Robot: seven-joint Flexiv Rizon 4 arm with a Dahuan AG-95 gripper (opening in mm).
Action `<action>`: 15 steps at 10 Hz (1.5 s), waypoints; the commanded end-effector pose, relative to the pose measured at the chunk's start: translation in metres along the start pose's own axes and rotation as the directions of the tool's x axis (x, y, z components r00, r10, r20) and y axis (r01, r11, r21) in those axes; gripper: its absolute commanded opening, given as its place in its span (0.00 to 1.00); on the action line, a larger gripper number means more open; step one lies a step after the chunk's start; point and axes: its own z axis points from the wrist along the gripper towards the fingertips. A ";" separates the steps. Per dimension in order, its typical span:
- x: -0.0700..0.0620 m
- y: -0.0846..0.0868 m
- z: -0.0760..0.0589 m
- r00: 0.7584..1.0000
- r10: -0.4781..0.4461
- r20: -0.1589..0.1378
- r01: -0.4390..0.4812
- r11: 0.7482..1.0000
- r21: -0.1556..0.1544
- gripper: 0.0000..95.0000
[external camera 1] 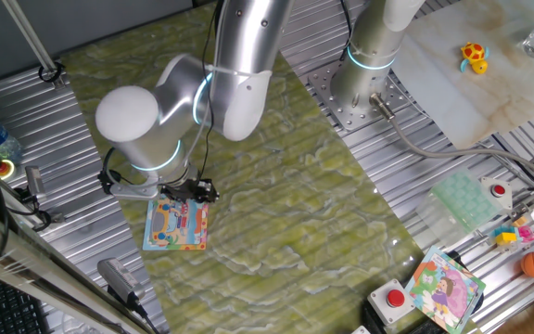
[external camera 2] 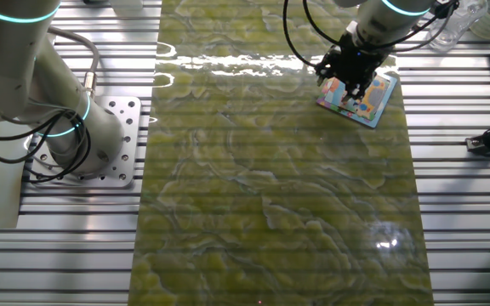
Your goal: Assemble one piece of a puzzle
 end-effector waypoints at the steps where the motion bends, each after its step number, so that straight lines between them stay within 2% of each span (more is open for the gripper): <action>1: -0.001 0.000 -0.002 1.000 0.003 0.009 -0.003 1.000 0.000 0.60; 3: -0.011 0.000 -0.008 1.000 0.018 0.009 -0.018 1.000 -0.005 0.60; 5: -0.016 0.001 -0.008 0.999 0.031 0.011 -0.031 0.999 -0.006 0.60; 8: -0.017 0.002 -0.006 0.999 0.042 0.013 -0.042 0.999 -0.012 0.60; 10: -0.017 0.006 -0.003 0.999 0.044 0.027 -0.044 0.999 -0.022 0.60; 15: -0.017 0.012 0.002 1.000 0.021 0.023 -0.020 1.000 -0.018 0.60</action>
